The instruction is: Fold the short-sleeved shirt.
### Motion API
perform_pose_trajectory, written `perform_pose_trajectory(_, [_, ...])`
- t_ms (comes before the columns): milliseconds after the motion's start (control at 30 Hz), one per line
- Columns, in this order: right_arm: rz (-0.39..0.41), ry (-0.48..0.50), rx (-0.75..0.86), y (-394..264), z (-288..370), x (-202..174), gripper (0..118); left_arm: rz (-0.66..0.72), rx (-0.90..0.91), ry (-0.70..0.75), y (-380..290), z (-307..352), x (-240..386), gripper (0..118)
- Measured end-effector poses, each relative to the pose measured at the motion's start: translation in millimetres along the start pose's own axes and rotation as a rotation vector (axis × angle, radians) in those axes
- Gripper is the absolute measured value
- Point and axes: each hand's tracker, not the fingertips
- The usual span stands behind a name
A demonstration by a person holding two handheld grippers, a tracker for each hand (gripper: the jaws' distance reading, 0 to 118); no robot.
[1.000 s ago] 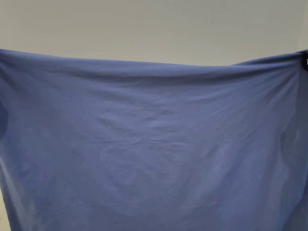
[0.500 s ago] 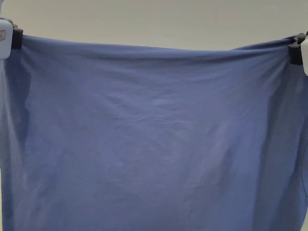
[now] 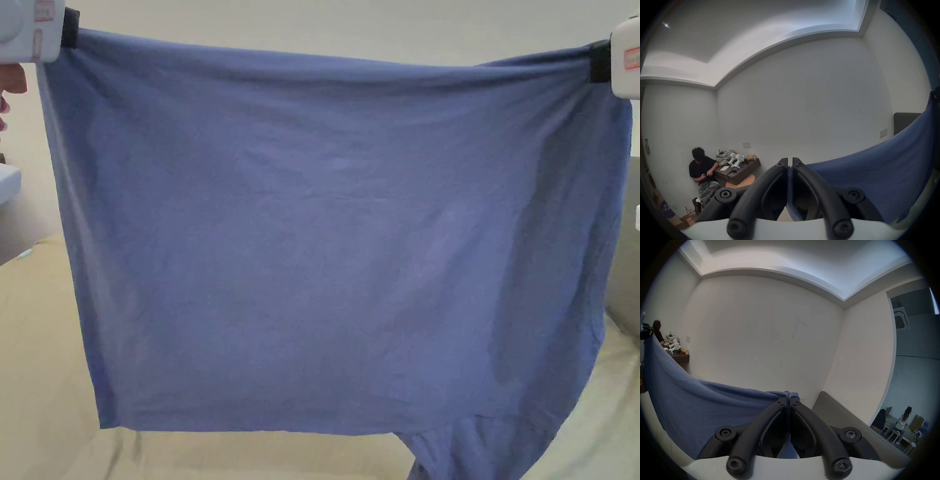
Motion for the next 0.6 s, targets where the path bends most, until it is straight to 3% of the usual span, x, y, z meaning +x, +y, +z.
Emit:
perform_pose_trajectory(467, [0.044,0.047,-0.093,-67.9,-79.4,-48.3,5,0.029,-0.077,0.014,-62.7,-83.2,19.5,2])
perform_pose_trajectory(600, [0.006,0.081,-0.153,-116.4,-80.7,-64.8,5,0.017,-0.132,-0.021,-109.5,-87.2,29.0,2])
